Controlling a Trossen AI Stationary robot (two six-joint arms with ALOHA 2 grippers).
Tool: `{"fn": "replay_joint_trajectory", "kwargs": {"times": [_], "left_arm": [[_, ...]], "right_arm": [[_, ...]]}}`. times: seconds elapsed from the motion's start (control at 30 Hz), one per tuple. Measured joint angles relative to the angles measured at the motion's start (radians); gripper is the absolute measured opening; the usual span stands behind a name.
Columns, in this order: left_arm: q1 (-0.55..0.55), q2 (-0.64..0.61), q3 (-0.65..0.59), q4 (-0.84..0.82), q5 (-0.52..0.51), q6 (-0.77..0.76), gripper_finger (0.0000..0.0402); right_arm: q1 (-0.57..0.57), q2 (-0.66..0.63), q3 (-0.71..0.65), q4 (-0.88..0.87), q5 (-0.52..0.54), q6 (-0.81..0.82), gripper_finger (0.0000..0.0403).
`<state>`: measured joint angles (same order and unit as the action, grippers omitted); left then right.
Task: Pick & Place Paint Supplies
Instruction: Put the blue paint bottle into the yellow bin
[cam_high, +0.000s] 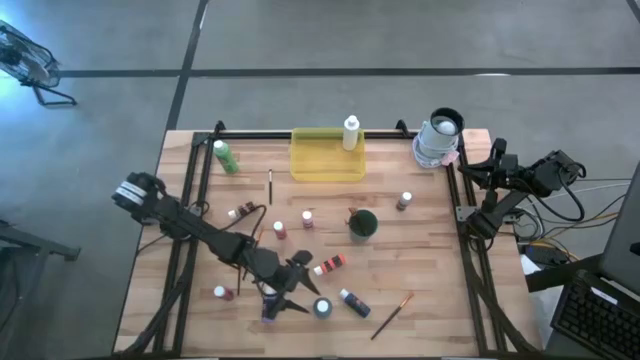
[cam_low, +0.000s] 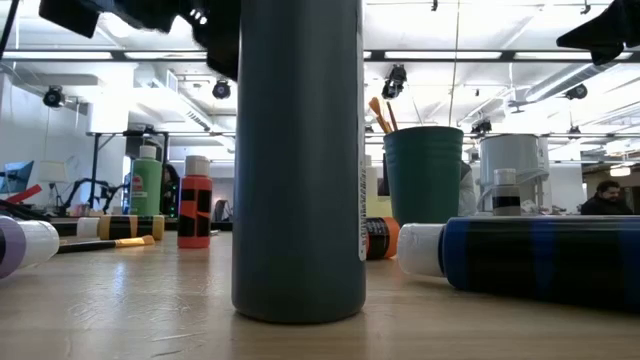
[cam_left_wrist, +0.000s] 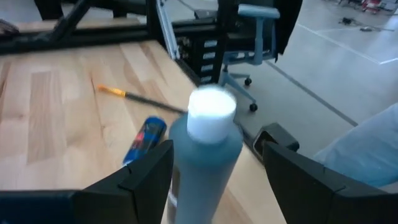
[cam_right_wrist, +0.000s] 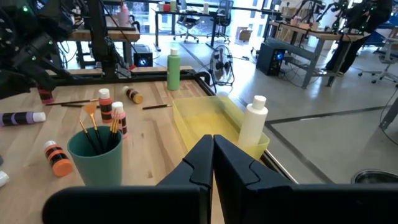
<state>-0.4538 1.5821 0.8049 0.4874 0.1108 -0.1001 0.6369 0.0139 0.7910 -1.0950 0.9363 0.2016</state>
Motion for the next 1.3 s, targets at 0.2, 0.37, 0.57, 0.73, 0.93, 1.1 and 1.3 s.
{"fn": "replay_joint_trajectory", "kwargs": {"times": [0.2, 0.37, 0.57, 0.73, 0.93, 1.1, 1.3], "left_arm": [[0.000, 0.012, 0.030, 0.014, 0.000, 0.039, 0.0252], [0.000, 0.012, 0.038, 0.014, -0.019, 0.066, 0.0252], [0.000, 0.012, 0.038, 0.014, -0.039, 0.066, 0.0252], [0.002, 0.012, 0.038, 0.020, -0.051, 0.066, 0.0252], [0.004, 0.029, 0.038, 0.041, -0.053, 0.066, 0.0252], [0.014, 0.071, 0.058, 0.041, -0.043, 0.039, 0.0252], [0.017, 0.090, 0.085, 0.054, -0.027, 0.045, 0.0252]], "right_arm": [[0.000, 0.000, 0.000, 0.000, 0.000, 0.000, 0.0008], [0.000, 0.000, 0.000, 0.000, 0.000, 0.000, 0.0008], [0.000, 0.000, 0.000, 0.000, 0.000, 0.000, 0.0008], [0.000, 0.000, 0.000, 0.000, 0.000, 0.000, 0.0008], [0.000, 0.000, 0.000, 0.000, 0.000, 0.000, 0.0008], [0.000, 0.000, 0.000, 0.000, 0.000, 0.000, 0.0008], [0.000, 0.000, 0.000, 0.000, 0.000, 0.000, 0.0008]]}}
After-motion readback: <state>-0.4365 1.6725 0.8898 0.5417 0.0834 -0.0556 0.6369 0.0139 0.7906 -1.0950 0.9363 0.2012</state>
